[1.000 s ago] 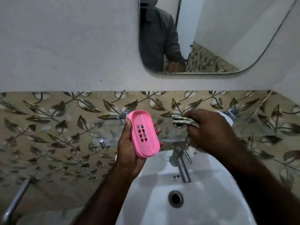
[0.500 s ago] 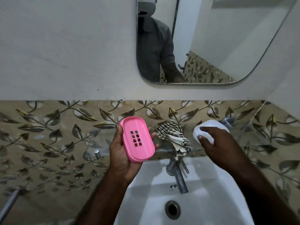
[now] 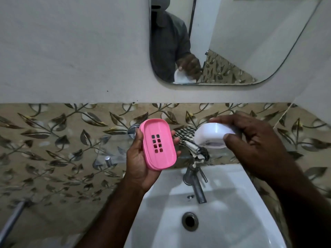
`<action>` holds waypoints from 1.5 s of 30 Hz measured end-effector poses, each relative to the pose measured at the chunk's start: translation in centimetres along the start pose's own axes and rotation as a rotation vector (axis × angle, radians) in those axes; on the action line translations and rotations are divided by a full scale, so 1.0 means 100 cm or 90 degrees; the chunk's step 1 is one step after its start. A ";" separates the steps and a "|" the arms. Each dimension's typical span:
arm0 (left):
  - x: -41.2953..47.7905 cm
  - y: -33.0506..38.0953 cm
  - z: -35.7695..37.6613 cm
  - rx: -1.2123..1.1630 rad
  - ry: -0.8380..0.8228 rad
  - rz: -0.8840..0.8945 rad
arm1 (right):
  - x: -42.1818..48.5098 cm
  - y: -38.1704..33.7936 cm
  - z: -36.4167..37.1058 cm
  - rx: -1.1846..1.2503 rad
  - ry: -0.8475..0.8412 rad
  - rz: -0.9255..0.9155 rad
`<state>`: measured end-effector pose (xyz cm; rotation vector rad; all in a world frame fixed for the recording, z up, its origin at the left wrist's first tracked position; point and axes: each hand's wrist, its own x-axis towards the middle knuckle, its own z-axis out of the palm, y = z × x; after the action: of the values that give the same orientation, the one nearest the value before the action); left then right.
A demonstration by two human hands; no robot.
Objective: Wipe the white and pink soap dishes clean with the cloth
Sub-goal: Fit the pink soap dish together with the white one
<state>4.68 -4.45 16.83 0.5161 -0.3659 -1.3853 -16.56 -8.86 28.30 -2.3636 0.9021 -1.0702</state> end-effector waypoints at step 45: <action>-0.038 -0.015 0.052 0.041 0.095 0.080 | -0.013 -0.019 0.121 0.204 0.004 0.102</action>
<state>0.09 -1.49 20.58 0.6342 -0.3169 -1.2094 -7.12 -5.60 21.09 -1.9932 0.8360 -1.0687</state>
